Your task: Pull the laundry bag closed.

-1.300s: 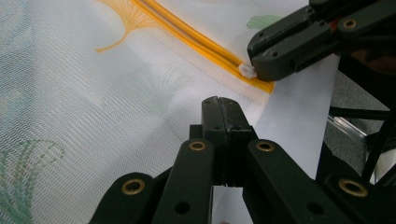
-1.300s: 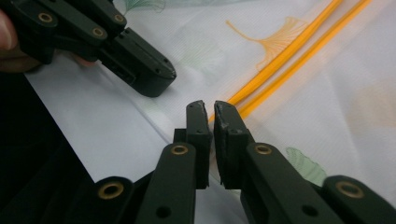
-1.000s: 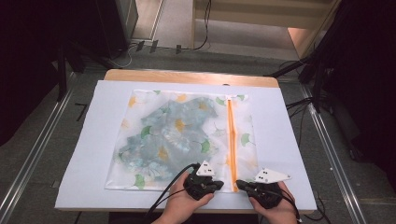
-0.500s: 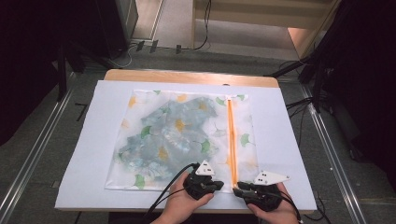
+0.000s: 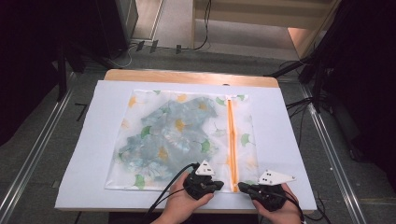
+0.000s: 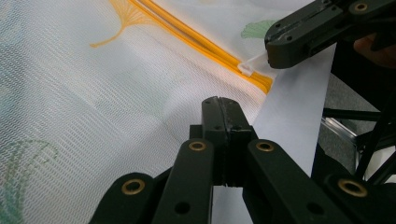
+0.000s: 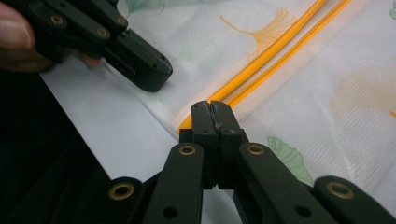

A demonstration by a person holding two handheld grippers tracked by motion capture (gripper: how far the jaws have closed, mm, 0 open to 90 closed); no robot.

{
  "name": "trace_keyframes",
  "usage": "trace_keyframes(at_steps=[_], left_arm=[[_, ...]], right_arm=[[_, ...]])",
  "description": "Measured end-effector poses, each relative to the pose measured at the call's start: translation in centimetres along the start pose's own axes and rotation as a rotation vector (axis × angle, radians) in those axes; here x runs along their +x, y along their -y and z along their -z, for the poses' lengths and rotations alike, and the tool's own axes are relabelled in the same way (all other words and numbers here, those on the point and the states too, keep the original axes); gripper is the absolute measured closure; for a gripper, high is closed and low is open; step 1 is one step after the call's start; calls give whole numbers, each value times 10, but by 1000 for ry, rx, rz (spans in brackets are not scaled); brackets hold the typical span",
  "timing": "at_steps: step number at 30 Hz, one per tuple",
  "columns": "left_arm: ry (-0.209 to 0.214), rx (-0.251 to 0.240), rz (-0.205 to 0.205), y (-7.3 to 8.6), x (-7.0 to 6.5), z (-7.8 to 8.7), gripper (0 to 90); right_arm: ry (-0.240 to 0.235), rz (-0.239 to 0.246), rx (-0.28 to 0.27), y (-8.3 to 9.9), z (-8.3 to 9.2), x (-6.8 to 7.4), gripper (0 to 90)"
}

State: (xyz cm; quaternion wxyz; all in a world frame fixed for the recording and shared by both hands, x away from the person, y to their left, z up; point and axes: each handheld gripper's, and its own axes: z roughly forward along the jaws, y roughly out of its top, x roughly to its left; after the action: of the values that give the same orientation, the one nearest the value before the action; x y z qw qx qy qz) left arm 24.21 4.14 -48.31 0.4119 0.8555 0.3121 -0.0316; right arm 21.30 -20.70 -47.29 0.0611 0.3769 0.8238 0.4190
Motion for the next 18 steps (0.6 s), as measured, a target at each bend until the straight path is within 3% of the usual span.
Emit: trace_keyframes(at_steps=[6, 12, 18], left_arm=[[1, 0, -1, 0, 0, 0, 900], [3, 0, 1, 0, 0, 0, 900], [7, 0, 8, 0, 0, -1, 900]], right_arm=[[0, 21, -7, -6, -7, 6, 900], [47, 50, 12, -7, -13, 9, 879], [26, 48, 25, -7, -17, 8, 832]])
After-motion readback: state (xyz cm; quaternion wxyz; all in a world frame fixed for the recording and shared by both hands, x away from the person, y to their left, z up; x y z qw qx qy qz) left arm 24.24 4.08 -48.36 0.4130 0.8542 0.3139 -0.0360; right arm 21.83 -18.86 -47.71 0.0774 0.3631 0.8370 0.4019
